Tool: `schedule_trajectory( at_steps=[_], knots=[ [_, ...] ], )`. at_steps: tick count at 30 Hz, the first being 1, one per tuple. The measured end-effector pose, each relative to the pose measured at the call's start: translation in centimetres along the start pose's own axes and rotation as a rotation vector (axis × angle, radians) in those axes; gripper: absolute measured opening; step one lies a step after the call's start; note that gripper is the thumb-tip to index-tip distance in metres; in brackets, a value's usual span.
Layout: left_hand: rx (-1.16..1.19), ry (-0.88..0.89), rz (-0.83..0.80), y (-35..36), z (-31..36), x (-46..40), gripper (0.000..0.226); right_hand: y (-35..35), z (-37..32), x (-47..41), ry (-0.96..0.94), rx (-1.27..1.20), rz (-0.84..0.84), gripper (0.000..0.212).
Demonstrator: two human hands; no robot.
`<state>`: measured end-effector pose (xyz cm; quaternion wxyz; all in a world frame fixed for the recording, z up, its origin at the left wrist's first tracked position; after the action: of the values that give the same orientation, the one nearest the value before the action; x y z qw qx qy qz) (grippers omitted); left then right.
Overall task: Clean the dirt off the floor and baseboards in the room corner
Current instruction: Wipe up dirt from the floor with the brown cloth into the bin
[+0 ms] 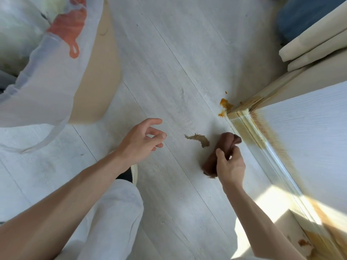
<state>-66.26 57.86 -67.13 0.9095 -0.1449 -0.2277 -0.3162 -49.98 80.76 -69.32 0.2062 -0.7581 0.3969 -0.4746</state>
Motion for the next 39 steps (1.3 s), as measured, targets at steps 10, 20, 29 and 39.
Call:
schedule_trajectory(
  at_steps=[10,20,29,39],
  knots=[
    [0.016,0.016,0.004,-0.6,-0.3,0.7,0.045,2.6,-2.9,-0.1,-0.076,-0.053,-0.104,0.013],
    [0.062,0.043,0.048,-1.5,-0.5,1.9,0.043,-1.6,-2.0,-0.8,0.027,-0.185,0.044,0.028],
    [0.051,0.006,0.018,-1.9,-1.6,2.0,0.042,2.8,-3.8,-0.4,-0.118,0.028,-0.093,0.038],
    [0.066,0.016,0.033,-2.8,-1.2,1.6,0.040,4.3,-5.1,1.7,-0.508,0.505,-0.086,0.063]
  ],
)
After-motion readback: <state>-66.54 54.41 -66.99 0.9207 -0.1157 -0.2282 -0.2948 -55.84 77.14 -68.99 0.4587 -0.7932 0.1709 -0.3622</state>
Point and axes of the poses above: each hand's wrist, its own x-axis away from the middle knuckle, its own y-axis out of the palm, z = x × y, the point moved 3 cm from there along -x, towards the middle knuckle, and after that the axes turned 10 degrees about y, right-handed, at the moved point
